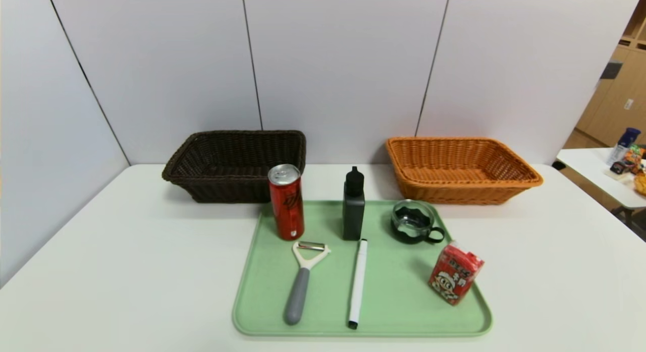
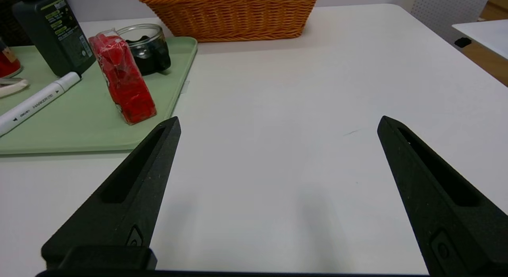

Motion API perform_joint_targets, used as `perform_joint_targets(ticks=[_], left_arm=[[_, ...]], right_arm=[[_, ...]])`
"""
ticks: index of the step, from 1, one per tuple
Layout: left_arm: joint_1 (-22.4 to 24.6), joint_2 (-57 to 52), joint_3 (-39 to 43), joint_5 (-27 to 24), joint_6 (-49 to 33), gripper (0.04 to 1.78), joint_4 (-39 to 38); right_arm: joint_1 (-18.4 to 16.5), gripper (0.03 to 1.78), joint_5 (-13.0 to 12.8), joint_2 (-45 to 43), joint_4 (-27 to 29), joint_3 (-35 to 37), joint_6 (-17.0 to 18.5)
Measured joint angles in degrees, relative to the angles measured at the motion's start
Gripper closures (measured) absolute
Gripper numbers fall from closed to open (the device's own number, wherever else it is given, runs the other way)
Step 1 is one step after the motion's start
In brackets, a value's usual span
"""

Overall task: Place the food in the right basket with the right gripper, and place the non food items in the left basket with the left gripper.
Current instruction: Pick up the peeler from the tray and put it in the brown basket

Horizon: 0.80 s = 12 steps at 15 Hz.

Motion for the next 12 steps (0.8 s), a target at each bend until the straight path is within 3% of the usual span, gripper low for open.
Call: perform_joint_targets(ticks=[3, 6, 12], left_arm=[[0.0, 0.0, 0.0, 0.6, -0.8, 0.13, 0.0], [0.0, 0.3, -2.6, 1.3, -0.4, 0.13, 1.5], [-0.1, 14.0, -27.8, -3.7, -3.4, 0.13, 15.8]], right_arm=[[0.0, 0.10, 0.1, 0.0, 0.0, 0.0, -1.8], [0.0, 0.10, 2.8, 1.1, 1.4, -4.5, -2.6], [0.5, 0.10, 7.0, 22.7, 12.4, -36.0, 2.2]])
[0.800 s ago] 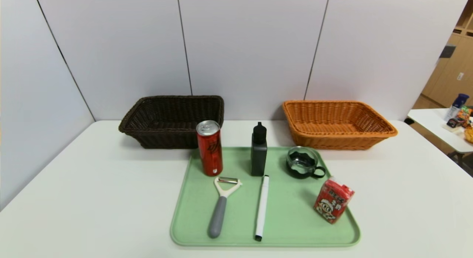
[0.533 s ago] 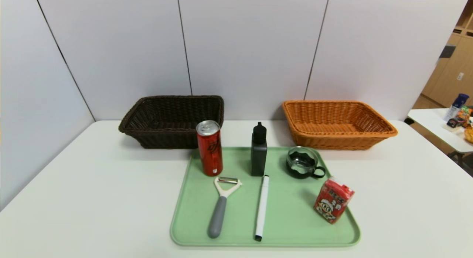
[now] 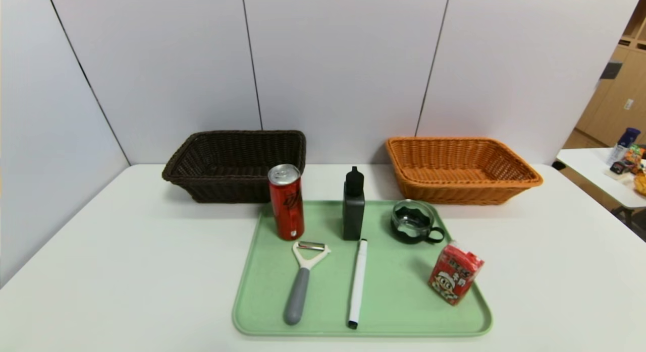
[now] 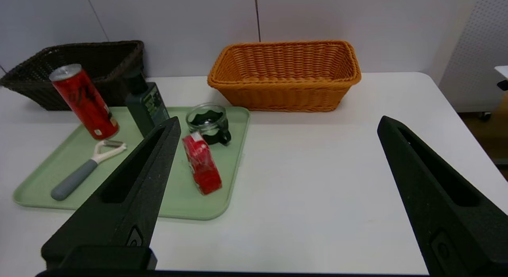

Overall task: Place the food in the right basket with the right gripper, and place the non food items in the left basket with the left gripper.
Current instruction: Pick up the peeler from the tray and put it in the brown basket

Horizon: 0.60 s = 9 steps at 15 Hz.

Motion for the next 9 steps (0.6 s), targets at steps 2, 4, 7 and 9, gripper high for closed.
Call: perform_joint_targets(ticks=[2, 4, 7, 9], left_arm=[[0.0, 8.5, -9.9, -0.7, -4.7, 0.13, 2.4], [-0.1, 17.7, -20.9, -1.2, -9.9, 0.13, 6.2], [-0.7, 29.9, -32.1, -1.4, -9.8, 0.13, 13.4], [-3.9, 35.9, -34.5, -1.3, -6.8, 0.13, 9.9]], right_arm=[[0.1, 0.10, 1.0, 9.4, 5.7, -11.3, 1.5], [0.3, 0.10, 1.9, 18.4, 12.4, -20.6, 2.2], [0.7, 0.10, 1.8, 30.8, 21.3, -32.0, 2.6], [1.2, 0.10, 0.3, 37.4, 28.2, -38.1, 2.7]])
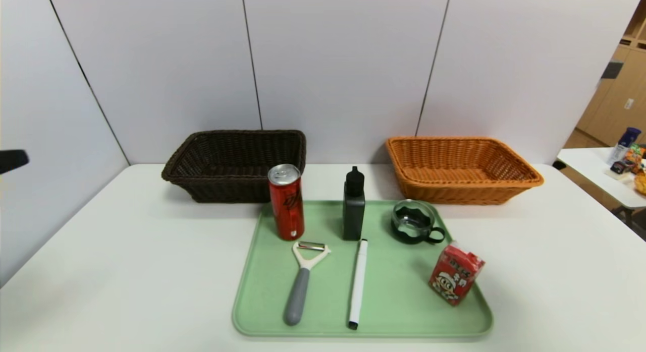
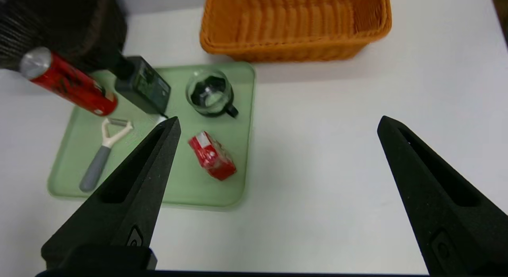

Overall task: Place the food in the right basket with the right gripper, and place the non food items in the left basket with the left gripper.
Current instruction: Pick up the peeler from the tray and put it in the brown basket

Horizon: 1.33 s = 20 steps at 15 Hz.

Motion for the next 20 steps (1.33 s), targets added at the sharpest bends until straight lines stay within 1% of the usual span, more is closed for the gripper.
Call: perform_joint_targets(ticks=[1, 2, 3, 4, 6, 8, 9, 13, 16, 18, 20], left_arm=[[-2.5, 2.3, -0.8, 0.0, 0.5, 0.13, -2.0], [-5.4, 4.4, -1.9, 0.1, 0.6, 0.13, -1.6], [-8.9, 6.9, -3.7, 0.5, 0.5, 0.13, 0.9], [-11.9, 9.5, -5.8, 0.8, 0.0, 0.13, 3.9], [-18.2, 15.3, -9.9, 1.1, -2.7, 0.13, 8.7], [-23.9, 21.2, -12.9, 1.6, -5.7, 0.13, 10.6], [-25.9, 23.9, -13.7, 2.5, -6.2, 0.13, 12.0], [-32.2, 35.3, -16.4, 6.6, -7.6, 0.13, 17.6], [-37.7, 42.3, -20.8, 7.3, -10.7, 0.13, 21.2], [-40.4, 45.9, -25.0, 7.5, -13.4, 0.13, 25.2], [-42.8, 50.1, -30.0, 8.0, -17.9, 0.13, 29.8]], right_arm=[[0.6, 0.10, -0.6, 2.6, 4.3, -2.0, 0.0], [1.1, 0.10, -1.0, 4.8, 8.6, -3.2, 0.0], [1.4, 0.10, -1.5, 6.4, 11.4, -3.7, 0.0], [1.7, 0.10, -2.2, 8.1, 12.6, -3.9, 0.1], [2.5, 0.10, -2.7, 10.6, 12.3, -4.2, -0.1], [3.2, 0.10, -2.8, 12.4, 11.9, -4.3, -0.4], [3.6, 0.10, -3.0, 13.1, 11.0, -4.3, -0.4], [6.0, 0.10, -4.1, 15.3, 9.5, -4.2, -0.2], [6.3, 0.10, -6.7, 16.6, 8.3, -3.9, -0.4], [6.4, 0.10, -6.8, 17.2, 8.3, -3.6, -0.4], [6.4, 0.10, -6.9, 17.5, 8.3, -2.9, -0.4]])
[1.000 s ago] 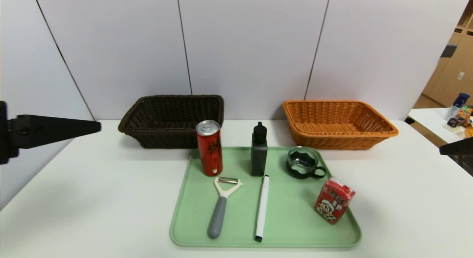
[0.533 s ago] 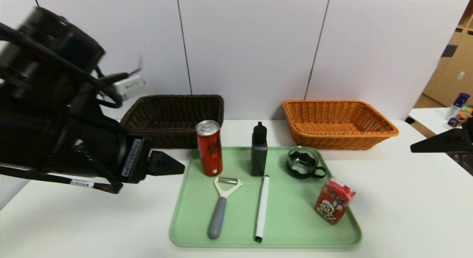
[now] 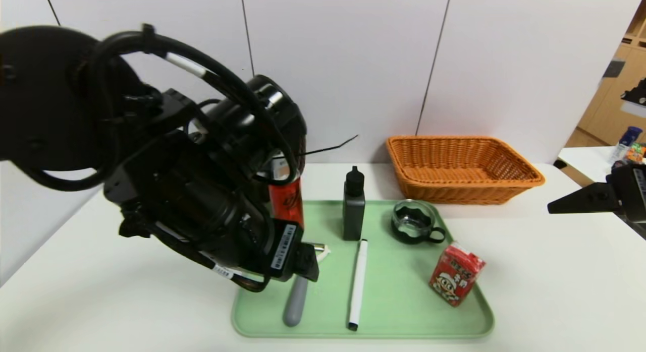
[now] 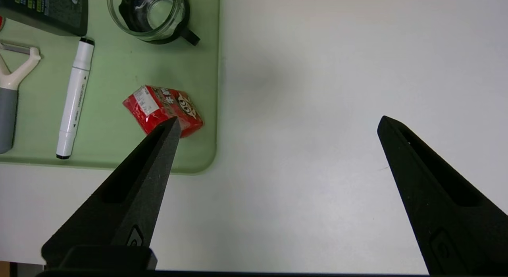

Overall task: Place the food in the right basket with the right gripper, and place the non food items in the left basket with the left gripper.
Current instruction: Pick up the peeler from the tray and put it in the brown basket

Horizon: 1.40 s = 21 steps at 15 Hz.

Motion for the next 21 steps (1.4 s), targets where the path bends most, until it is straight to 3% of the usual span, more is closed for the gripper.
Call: perform_joint_targets(ticks=[4, 9, 15, 21], left_arm=[[-3.5, 6.9, -3.5, 3.9, -4.2, 0.13, 3.0], [-4.0, 12.0, -3.3, 6.1, -6.1, 0.13, 3.0], [-3.6, 15.0, -2.5, 7.4, -6.1, 0.13, 2.3], [-3.4, 16.3, 1.5, 6.9, -5.8, 0.13, -4.4]], right_arm=[[0.0, 0.10, 0.2, -0.2, -1.9, 2.6, -0.3], [-0.6, 0.10, 0.0, -2.1, -11.2, 9.6, -2.5], [-0.5, 0.10, -0.9, -4.0, -10.9, 10.8, -3.4], [-0.5, 0.10, -1.9, -5.6, -10.6, 11.3, -3.4]])
